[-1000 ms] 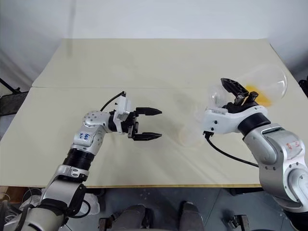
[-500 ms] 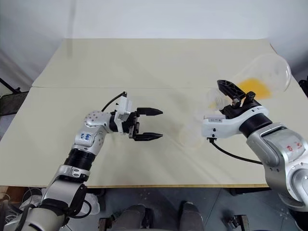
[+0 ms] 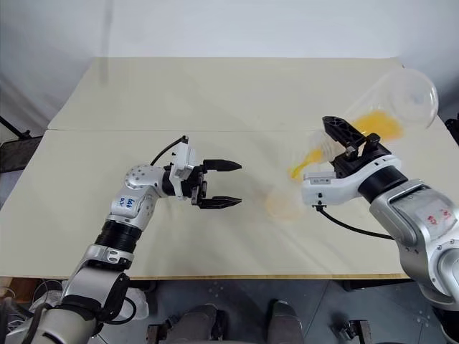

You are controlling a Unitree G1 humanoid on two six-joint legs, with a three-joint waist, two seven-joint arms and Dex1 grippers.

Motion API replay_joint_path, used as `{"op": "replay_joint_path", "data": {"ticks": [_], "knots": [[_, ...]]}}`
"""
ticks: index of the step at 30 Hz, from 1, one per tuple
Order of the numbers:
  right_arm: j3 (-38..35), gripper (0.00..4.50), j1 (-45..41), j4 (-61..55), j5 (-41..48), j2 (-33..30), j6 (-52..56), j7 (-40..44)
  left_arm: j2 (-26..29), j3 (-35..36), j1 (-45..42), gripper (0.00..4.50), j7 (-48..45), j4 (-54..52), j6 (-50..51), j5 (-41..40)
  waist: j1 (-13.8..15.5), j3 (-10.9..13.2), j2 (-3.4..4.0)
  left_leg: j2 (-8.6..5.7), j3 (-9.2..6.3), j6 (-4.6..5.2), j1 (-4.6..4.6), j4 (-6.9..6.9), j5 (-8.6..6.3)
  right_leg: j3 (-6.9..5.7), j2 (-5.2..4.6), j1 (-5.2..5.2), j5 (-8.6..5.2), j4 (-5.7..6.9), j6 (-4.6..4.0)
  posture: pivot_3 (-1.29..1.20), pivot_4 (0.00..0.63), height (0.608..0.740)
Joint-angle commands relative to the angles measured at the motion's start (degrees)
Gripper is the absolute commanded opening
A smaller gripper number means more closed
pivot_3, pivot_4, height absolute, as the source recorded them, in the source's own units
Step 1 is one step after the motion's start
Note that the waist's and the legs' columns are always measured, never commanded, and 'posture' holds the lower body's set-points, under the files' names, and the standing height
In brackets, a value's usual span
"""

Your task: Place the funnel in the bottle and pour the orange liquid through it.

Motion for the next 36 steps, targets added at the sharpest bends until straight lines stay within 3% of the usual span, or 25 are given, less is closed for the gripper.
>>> {"op": "replay_joint_path", "data": {"ticks": [1,36], "knots": [[-3.5,2.47,-0.8,-1.2,-0.8,0.5,-0.6,-0.7,0.1,0.6,-1.7,4.5,-0.1,-0.3,-0.9,0.0,0.0,0.0,0.0,0.0,0.0,0.0,0.0,0.0,0.0,0.0,0.0,0.0,0.0,0.0,0.0,0.0,0.15,0.74],[-5.4,2.47,-0.3,1.1,-1.5,0.0,-7.5,-1.1,0.0,0.5,-2.0,4.5,-0.7,0.6,-1.5,0.0,0.0,0.0,0.0,0.0,0.0,0.0,0.0,0.0,0.0,0.0,0.0,0.0,0.0,0.0,0.0,0.0,0.15,0.74]]}}
